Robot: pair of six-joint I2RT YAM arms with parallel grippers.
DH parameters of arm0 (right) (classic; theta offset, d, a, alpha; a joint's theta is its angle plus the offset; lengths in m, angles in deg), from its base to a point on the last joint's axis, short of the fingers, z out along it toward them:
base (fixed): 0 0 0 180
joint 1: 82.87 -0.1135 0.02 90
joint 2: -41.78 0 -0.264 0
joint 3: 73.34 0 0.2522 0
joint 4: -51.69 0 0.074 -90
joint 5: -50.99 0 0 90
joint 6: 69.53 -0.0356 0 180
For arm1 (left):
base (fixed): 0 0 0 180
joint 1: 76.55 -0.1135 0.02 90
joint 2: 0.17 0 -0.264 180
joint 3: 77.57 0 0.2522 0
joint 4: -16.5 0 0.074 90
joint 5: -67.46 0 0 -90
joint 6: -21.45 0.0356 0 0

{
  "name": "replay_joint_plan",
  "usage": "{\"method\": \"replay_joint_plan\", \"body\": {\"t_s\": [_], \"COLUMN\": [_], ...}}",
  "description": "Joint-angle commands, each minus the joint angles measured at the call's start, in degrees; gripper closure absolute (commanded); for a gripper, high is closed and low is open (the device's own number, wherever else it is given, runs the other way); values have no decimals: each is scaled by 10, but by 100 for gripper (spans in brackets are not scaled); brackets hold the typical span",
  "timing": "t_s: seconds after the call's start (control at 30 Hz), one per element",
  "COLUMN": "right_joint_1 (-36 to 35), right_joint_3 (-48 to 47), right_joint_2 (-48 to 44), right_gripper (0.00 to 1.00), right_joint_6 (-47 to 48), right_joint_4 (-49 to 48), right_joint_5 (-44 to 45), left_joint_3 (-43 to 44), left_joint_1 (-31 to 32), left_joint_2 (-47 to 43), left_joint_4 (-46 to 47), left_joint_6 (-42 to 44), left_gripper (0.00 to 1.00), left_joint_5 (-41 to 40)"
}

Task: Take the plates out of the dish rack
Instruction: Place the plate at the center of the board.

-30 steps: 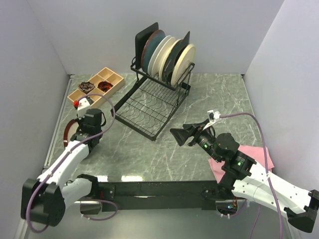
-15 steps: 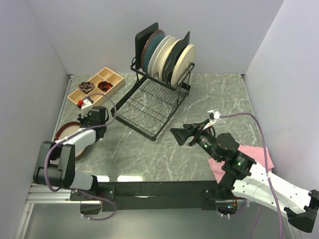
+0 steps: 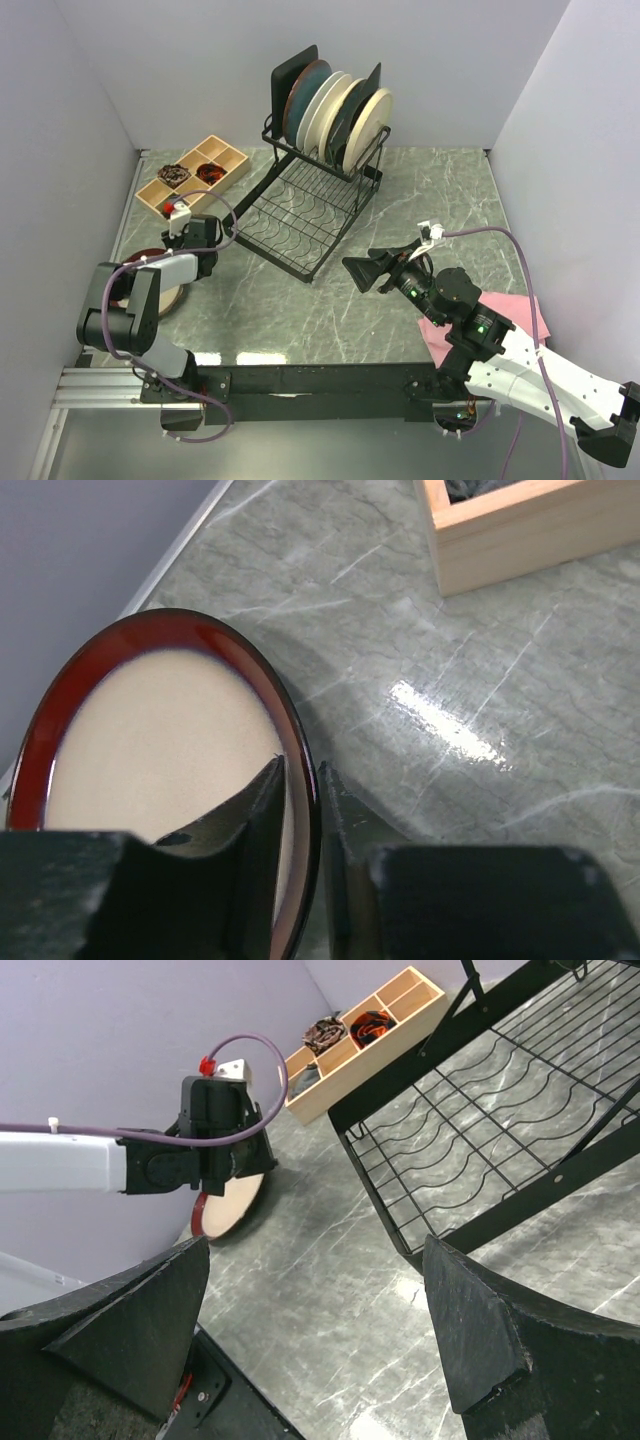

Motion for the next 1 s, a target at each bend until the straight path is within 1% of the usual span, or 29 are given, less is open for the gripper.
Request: {"method": "replay_joint_plan", "body": {"t_s": [0.0, 0.03, 0.07, 0.13, 0.17, 0.23, 0.33, 0.37, 0.4, 0.43, 0.47, 0.5, 0.53, 0.57, 0.6, 0.63, 0.67, 0.7, 0.77, 0.83, 0.9, 0.93, 0.97], "right_joint_1": [-4, -4, -4, -4, -4, -4, -4, -4, -4, -4, -4, -4, -4, -3, -4, -3, -4, -5, -5, -5, -5, -5, -4], "right_joint_3": [-19, -19, -18, -18, -19, -19, -19, -19, -19, -19, -20, -19, -19, -19, -19, -19, -21, -22, -24, -25, -24, -25, -28], "right_joint_2": [-8, -8, -7, -5, -4, -3, -2, -2, 0, 1, 1, 3, 3, 5, 9, 12, 15, 19, 26, 30, 35, 40, 42], "right_gripper": [7, 7, 7, 7, 7, 7, 7, 7, 7, 7, 7, 7, 7, 7, 7, 6, 5, 0, 0, 0, 0, 0, 0], "right_joint_6": [9, 10, 9, 10, 9, 9, 9, 10, 11, 10, 11, 12, 13, 14, 14, 15, 16, 16, 18, 20, 23, 24, 24], "right_joint_4": [-14, -16, -15, -14, -13, -14, -15, -14, -13, -13, -12, -14, -15, -16, -17, -15, -14, -13, -10, -11, -18, -20, -18], "right_joint_5": [11, 10, 10, 10, 10, 9, 10, 10, 10, 11, 13, 14, 17, 18, 19, 20, 18, 23, 26, 25, 22, 18, 14], "left_joint_3": [16, 18, 20, 26, 28, 36, 60, 66, 79, 85, 90, 91, 87, 74, 68, 63, 55, 52, 49, 44, 37, 38, 44], "left_joint_1": [-3, -3, -3, -3, -3, -3, -2, -2, -1, -1, 1, 4, 11, 17, 21, 28, 30, 30, 31, 31, 31, 31, 31], "left_joint_2": [-3, -5, -9, -24, -33, -64, -111, -126, -140, -171, -188, -204, -241, -260, -279, -311, -327, -341, -371, -394, -403, -403, -400], "left_joint_4": [30, 25, 20, 3, -3, -15, -67, -89, -100, -107, -108, -101, -85, -65, -25, -11, 1, 28, 45, 74, 101, 133, 146], "left_joint_6": [-16, -24, -25, -28, -28, -29, -48, -52, -56, -66, -68, -66, -61, -55, -53, -52, -53, -57, -54, -58, -52, -52, -54], "left_gripper": [66, 62, 56, 51, 45, 41, 34, 20, 13, 10, 7, 7, 6, 0, 0, 0, 0, 0, 0, 1, 0, 0, 0], "left_joint_5": [-7, -6, -6, -7, -7, 3, 25, 56, 76, 97, 155, 189, 236, 315, 355, 384, 410, 461, 492, 501, 556, 571, 583]}}
